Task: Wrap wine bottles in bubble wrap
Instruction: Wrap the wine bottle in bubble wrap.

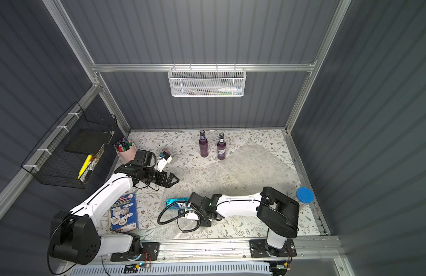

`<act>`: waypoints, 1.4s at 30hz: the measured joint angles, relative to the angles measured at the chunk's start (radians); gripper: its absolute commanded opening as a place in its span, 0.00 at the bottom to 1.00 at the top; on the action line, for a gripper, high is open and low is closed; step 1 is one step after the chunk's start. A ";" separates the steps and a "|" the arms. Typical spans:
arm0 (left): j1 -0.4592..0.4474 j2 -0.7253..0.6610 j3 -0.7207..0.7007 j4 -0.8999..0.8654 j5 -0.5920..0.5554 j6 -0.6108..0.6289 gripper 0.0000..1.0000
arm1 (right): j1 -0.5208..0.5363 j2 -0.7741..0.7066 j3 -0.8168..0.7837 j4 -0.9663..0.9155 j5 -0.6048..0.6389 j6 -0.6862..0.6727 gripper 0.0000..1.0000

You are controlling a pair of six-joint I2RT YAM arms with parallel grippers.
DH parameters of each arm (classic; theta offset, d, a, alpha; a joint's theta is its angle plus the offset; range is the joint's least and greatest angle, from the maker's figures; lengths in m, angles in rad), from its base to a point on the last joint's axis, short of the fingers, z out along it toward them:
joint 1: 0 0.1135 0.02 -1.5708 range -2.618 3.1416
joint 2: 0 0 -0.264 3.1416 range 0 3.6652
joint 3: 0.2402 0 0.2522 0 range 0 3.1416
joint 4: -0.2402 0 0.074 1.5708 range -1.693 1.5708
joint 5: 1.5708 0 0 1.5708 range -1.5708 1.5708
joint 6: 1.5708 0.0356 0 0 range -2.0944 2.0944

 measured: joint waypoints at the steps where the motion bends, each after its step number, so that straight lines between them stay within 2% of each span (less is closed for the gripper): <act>1: 0.000 0.000 0.000 -0.001 0.002 0.000 0.99 | -0.011 -0.021 0.000 0.000 -0.003 0.008 0.05; 7: 0.000 -0.002 0.010 -0.046 0.007 0.002 0.99 | -0.075 -0.109 0.005 0.003 -0.045 0.064 0.06; 12: 0.000 -0.032 0.058 -0.105 0.006 0.000 0.99 | -0.187 -0.114 0.039 -0.002 -0.160 0.145 0.07; 20: 0.000 -0.089 0.156 -0.243 0.006 -0.072 0.99 | -0.313 -0.006 0.125 -0.043 -0.372 0.243 0.10; 30: -0.004 -0.136 0.217 -0.469 0.075 -0.221 0.96 | -0.416 0.117 0.149 -0.074 -0.534 0.329 0.18; 35: -0.030 -0.211 0.199 -0.523 0.144 -0.277 0.85 | -0.449 0.134 0.162 -0.076 -0.586 0.360 0.19; 40: -0.096 -0.229 0.096 -0.528 0.196 -0.321 0.76 | -0.472 0.138 0.165 -0.077 -0.621 0.383 0.22; 42: -0.127 -0.214 0.060 -0.519 0.206 -0.335 0.67 | -0.476 0.138 0.165 -0.077 -0.628 0.389 0.22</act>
